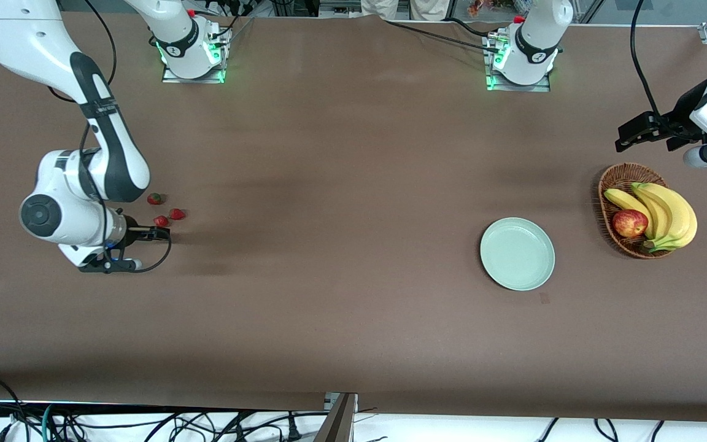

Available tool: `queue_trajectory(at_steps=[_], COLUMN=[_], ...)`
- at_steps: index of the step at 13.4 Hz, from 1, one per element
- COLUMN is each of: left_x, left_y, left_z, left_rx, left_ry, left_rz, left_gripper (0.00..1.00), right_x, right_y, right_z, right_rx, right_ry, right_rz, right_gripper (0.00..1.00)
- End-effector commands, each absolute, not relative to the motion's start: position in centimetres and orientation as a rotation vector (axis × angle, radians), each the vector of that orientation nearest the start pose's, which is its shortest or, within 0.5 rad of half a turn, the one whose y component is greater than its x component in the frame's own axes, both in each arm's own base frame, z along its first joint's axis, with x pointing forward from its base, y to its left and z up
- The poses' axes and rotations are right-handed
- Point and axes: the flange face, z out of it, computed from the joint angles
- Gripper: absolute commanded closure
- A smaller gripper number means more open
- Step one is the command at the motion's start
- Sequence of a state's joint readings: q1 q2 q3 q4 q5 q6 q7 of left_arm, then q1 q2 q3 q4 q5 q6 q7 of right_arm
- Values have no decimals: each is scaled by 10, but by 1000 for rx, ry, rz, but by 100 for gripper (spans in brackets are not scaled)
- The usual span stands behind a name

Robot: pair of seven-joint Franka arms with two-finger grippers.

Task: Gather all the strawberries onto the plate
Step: 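Reach the right gripper down to the three strawberries, then close the right gripper on one strawberry and lift it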

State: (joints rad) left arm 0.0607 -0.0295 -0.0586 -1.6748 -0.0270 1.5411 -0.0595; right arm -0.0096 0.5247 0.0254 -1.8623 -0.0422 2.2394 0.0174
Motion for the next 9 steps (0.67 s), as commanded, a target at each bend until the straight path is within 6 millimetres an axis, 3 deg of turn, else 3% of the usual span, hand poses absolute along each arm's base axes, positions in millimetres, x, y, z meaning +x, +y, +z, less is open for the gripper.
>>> queue_trajectory(at_steps=[1,5,9], left_x=[536,536,536], left_y=[-2,-2,-2], left_z=[595,595,595], left_rx=[-3152,-3153,-3152], left_ry=[-102,-102,-102], left_rz=[158,161,161], left_gripper=[0,0,0], right_x=[607,590,584], right_y=[8,3,-1], right_z=[218,200,197], right_rx=[-3162,-3164,-3166], right_ry=[-69,-77,-71], right_rz=[195,179,197], right_gripper=[0,0,1])
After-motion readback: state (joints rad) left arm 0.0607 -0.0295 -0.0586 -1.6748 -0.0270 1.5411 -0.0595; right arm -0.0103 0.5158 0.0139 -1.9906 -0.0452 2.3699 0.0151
